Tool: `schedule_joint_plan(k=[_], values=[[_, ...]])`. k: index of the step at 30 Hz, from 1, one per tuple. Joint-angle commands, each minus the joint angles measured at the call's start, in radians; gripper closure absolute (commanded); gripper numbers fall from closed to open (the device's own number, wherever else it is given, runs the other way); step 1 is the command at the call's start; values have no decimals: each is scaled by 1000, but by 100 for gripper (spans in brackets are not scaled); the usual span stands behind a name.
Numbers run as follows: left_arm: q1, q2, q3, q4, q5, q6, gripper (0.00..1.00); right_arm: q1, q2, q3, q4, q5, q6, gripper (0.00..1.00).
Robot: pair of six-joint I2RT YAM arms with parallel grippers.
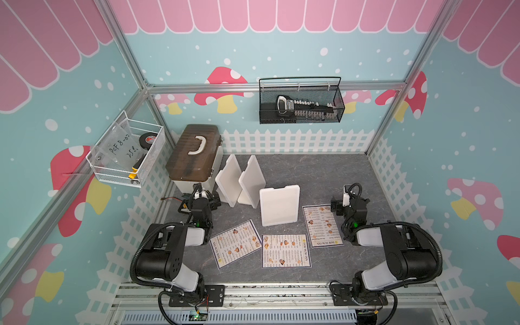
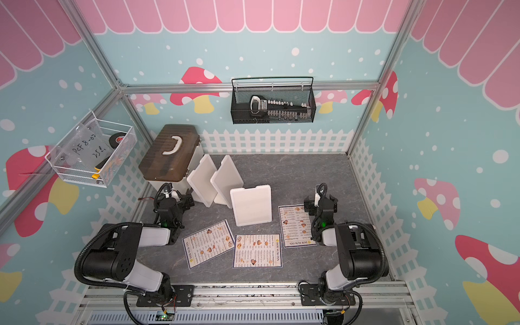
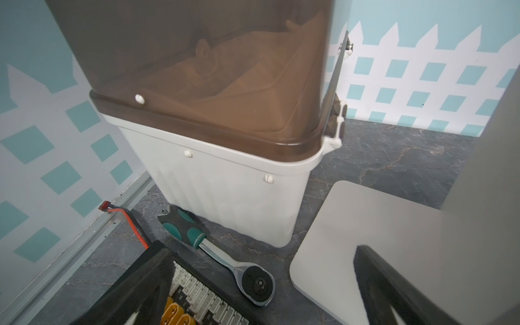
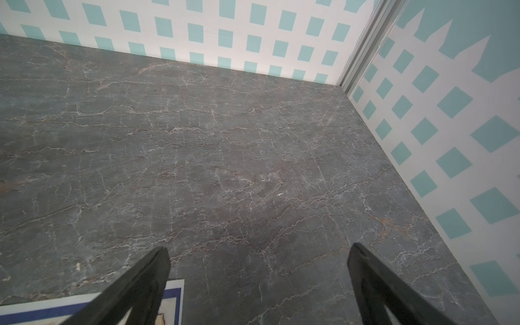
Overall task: Insert the menus into the narrow rack
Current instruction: Pick up the menu from the center of the board.
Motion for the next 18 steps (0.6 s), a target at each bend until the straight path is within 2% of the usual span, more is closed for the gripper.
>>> schedule_joint_plan(k=[1,4,9,11,15,18], values=[[-26,-19,-35,81,-32,33,1,-3,-19,-15,48,-29,-16,0],[-60,-114,-22,-16,-89,57,1,-2,-100,-19,-15,-1,-5,0],[-117,-297,162,-498,-277,-15,1,-2,-313,50,-308,43,69,0],[-125,-334,217,-630,-361,-101,1,-2,-383,76,-400,46,130,0],[-126,-375,375,-1076,-528,-447,1,-2,-485,142,-595,-6,242,0],[-127,-377,476,-1314,-461,-567,1,-2,-524,228,-814,12,392,0]])
